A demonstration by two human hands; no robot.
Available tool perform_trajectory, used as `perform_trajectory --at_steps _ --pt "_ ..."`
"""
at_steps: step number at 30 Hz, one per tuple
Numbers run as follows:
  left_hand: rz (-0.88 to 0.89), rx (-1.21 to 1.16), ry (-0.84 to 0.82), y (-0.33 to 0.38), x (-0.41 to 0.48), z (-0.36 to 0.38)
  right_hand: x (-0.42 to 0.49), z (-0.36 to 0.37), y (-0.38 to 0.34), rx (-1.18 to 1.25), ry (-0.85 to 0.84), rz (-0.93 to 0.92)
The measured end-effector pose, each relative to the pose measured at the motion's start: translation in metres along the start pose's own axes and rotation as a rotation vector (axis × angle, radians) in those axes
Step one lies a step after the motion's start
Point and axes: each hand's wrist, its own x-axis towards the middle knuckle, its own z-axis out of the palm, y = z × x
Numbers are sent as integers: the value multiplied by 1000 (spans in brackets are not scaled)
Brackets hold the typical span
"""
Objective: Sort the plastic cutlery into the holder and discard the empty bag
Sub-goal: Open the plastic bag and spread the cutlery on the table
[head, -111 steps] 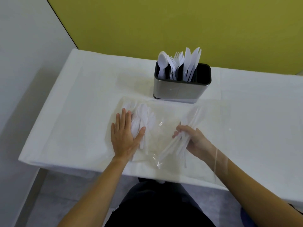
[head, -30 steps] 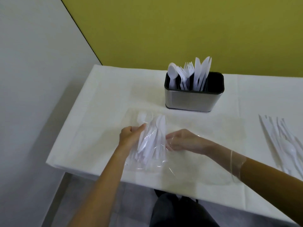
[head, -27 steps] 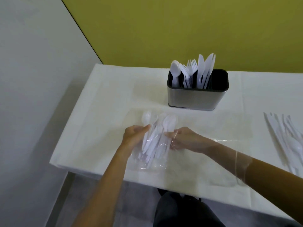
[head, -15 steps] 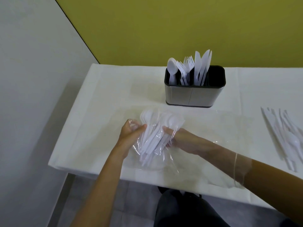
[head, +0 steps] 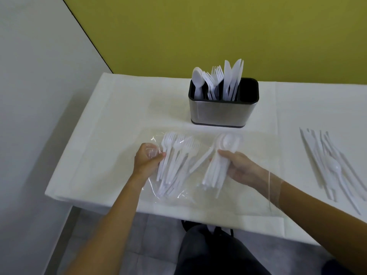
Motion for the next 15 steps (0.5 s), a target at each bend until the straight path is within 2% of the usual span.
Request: perform_trajectory --at_steps 3,11,15 --pt "18 32 19 -3 -2 4 -10 -26 -7 -13 23 -15" --pt "74 74 106 -6 -8 17 -38 -98 -38 -434 121 22" --pt "81 93 115 -8 -3 15 -58 -117 -42 -583 293 -78"
